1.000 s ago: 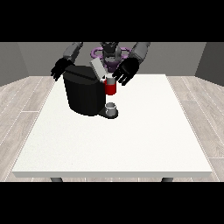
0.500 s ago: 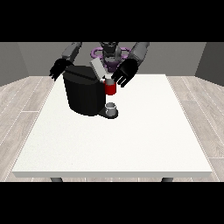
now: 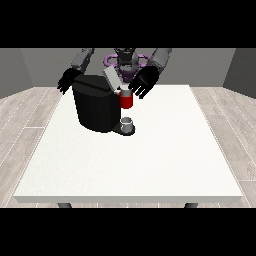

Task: Insert the coffee pod into the coffee machine and close the lid

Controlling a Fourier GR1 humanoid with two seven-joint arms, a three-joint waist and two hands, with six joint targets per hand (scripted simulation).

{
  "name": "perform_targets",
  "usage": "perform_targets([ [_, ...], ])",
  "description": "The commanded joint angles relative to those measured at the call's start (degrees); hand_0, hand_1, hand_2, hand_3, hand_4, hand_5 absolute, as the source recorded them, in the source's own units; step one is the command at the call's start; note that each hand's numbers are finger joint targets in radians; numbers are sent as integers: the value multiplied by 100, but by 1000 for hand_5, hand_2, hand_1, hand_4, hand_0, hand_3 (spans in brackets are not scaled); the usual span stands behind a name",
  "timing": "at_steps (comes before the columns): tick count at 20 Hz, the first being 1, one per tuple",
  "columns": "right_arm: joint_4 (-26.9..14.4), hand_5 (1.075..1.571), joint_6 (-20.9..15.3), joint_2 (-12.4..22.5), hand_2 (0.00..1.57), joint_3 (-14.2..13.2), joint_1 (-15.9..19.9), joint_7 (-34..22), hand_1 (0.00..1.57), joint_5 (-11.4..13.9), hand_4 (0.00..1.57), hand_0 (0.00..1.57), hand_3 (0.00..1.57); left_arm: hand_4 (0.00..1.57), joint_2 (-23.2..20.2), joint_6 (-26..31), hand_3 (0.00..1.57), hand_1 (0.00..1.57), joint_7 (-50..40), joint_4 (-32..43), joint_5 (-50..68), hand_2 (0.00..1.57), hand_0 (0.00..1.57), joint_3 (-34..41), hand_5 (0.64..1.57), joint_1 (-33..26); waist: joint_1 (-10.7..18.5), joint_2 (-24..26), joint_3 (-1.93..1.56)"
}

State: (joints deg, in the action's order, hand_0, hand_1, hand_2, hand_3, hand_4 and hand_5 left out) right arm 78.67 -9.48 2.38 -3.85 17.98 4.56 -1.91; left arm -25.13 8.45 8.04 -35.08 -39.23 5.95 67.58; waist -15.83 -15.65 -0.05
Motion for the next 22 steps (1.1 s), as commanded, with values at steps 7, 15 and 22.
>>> perform_targets([
  [7, -14, 1571, 35, 4, 0, -8, 54, 17, 0, -50, 415, 0, 0, 0, -185, 313, 112, 0, 264, 48, -250, 378, 0, -208, 1571, -12, 11, 22, 4],
  [15, 36, 1571, -61, 21, 0, -70, 166, -125, 0, -74, 435, 0, 0, 0, -160, 150, 0, 0, 298, 38, -428, 0, 0, -238, 1571, -144, 21, -10, 5],
  [22, -273, 1571, -138, 7, 0, -132, -183, -160, 0, -55, 387, 0, 0, 0, 215, 377, 0, 0, 215, -95, -429, 0, 0, -352, 1571, -509, 316, 599, 5],
])
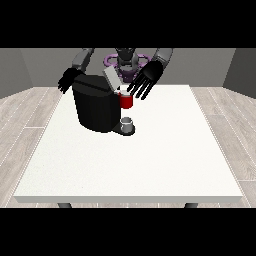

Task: Insert the coffee pod into the coffee machine and close the lid

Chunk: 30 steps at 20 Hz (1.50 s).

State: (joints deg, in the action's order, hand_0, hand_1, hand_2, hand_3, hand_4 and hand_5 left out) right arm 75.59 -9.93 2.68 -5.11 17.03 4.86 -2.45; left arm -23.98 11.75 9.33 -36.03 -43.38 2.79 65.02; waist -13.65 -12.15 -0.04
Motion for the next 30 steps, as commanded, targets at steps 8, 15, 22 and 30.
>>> perform_targets([
  [8, -190, 1571, -143, -141, 0, -33, -408, 95, 0, -22, 381, 0, 0, 0, 250, 106, 0, 0, 16, -175, 342, 0, 0, 318, 1571, -522, 346, 644, 4],
  [15, -233, 1571, -51, 6, 0, -269, -991, 54, 0, -183, 430, 0, 0, 261, 1143, 141, 0, 0, 254, -154, 1896, 0, 0, 1519, 1571, -1459, 905, 1602, 19],
  [22, -167, 1571, 305, 335, 0, -376, -1626, 285, 0, -244, 492, 0, 0, 0, 1557, 275, 0, 0, 626, -468, 2326, 0, 0, 1611, 1571, -2591, 1300, 2365, 5],
  [30, 701, 1571, 751, 712, 0, 35, -979, -651, 0, -196, 257, 0, 0, 0, 1789, 321, 0, 0, 261, -608, 2856, 0, 0, 1880, 1571, -3047, 1409, 2633, 7],
])
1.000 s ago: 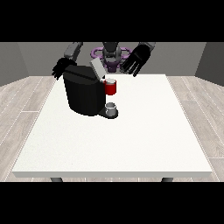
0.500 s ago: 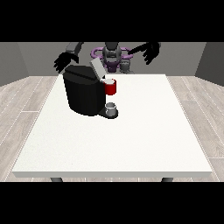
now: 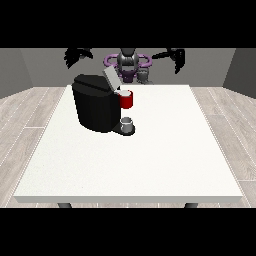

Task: Insert the coffee pod into the coffee machine and close the lid

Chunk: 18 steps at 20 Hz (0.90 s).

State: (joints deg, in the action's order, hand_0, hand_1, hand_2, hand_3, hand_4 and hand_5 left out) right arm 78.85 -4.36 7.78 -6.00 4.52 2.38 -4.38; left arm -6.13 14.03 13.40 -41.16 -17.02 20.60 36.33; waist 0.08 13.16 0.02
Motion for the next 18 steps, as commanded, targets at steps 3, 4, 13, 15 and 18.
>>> perform_targets([
  [3, 728, 1571, 33, 56, 0, 328, 548, -685, 0, 100, 0, 0, 0, 0, 19, 256, 0, 0, -105, -171, 422, 0, 0, 169, 1571, -423, 131, 253, 2],
  [4, 761, 1571, 268, 258, 0, 226, 580, -712, 0, -21, 43, 0, 0, 0, 166, 128, 0, 0, 238, -293, 386, 0, 0, 85, 1571, -704, 158, 140, 1],
  [13, 574, 1571, 585, 288, 0, 323, 959, -542, 0, 36, 137, 0, 0, 204, 432, 333, 0, 0, -331, -1446, 886, 0, 0, -242, 1571, -1043, 651, -192, -3],
  [15, 437, 1571, 698, 356, 0, 436, 816, -369, 0, 221, 238, 0, 0, 112, 589, 370, 0, 0, -464, -1665, 1011, 0, 0, -344, 1571, -1267, 770, -154, -3],
  [18, 156, 1571, 502, 208, 0, 330, 1193, -117, 0, 297, 0, 0, 0, 0, 607, 361, 0, 0, -583, -2010, 1218, 0, 0, -642, 1571, -1388, 944, -495, -4],
])
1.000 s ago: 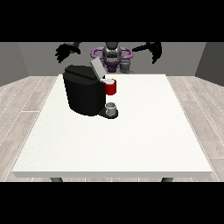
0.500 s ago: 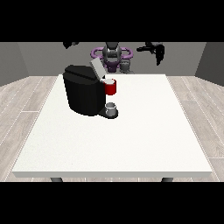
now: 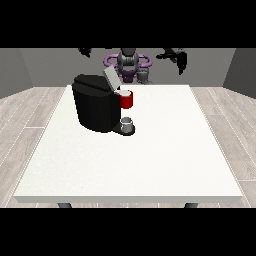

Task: Insert the coffee pod into the coffee machine and close the lid

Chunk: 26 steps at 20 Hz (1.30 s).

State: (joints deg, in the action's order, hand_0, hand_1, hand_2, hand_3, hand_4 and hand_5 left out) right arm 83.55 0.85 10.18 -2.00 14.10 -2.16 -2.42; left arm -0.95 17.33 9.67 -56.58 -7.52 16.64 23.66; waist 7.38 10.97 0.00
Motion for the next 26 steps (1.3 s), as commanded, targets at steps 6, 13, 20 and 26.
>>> perform_targets([
  [6, -498, 1571, 222, -159, 0, -48, 468, 209, 0, -58, 0, 0, 0, 0, 19, -238, 0, 0, -602, -1239, 571, 0, 0, -187, 1571, -303, -4, -587, -2],
  [13, -1120, 1571, 333, -58, 0, -333, 1167, 233, 0, -187, 0, 0, 0, 0, -157, -360, 0, 0, -581, -1676, 586, 0, 0, -383, 1571, -624, -36, -1096, -1],
  [20, -1604, 1571, 357, -93, 0, -223, 1408, 221, 0, 55, 0, 0, 0, 0, -158, -499, 0, 0, -881, -2266, 716, 0, 0, -615, 1571, -892, -96, -1029, -1],
  [26, -1824, 1571, 333, -122, 0, -165, 1784, 277, 0, 261, 0, 0, 0, 0, -431, -278, 0, 0, -756, -2266, 1033, 0, 0, -505, 1571, -1053, -104, -1158, 0],
])
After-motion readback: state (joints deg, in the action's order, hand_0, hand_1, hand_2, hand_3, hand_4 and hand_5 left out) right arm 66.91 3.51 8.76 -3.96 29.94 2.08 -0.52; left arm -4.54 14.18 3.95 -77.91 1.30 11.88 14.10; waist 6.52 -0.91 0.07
